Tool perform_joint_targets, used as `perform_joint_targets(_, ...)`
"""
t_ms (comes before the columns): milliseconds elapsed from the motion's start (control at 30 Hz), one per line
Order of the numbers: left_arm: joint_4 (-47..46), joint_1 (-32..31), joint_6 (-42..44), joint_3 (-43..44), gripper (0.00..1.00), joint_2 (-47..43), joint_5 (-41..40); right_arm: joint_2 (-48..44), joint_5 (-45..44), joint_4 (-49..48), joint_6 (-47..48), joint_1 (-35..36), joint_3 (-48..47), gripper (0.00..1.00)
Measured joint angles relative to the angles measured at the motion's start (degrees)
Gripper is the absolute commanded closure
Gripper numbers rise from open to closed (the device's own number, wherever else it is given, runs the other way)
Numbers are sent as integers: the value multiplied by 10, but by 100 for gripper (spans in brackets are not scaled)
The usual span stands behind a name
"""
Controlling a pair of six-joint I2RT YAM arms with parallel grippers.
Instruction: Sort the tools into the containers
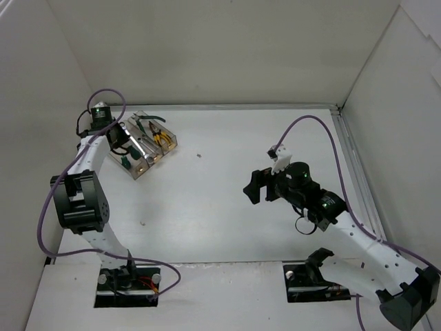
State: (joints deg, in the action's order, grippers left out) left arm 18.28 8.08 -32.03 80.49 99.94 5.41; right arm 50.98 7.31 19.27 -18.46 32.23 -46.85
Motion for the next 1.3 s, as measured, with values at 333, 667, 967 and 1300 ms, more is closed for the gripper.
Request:
perform_joint_targets(333, 18, 29, 15, 38, 72, 72, -4, 0, -3, 4, 0, 0, 4, 10)
perform_joint_targets(667, 45, 33, 18, 30, 0, 37, -6, -5, -9, 10, 0, 0, 4, 9)
perform_joint_targets(967, 104, 12, 51, 11, 0, -206, -41, -26, -70, 35, -2, 0, -23, 2)
perform_joint_targets(1300, 185, -17, 85, -99, 0, -469, -70, -51, -201, 42, -6, 0, -104, 2)
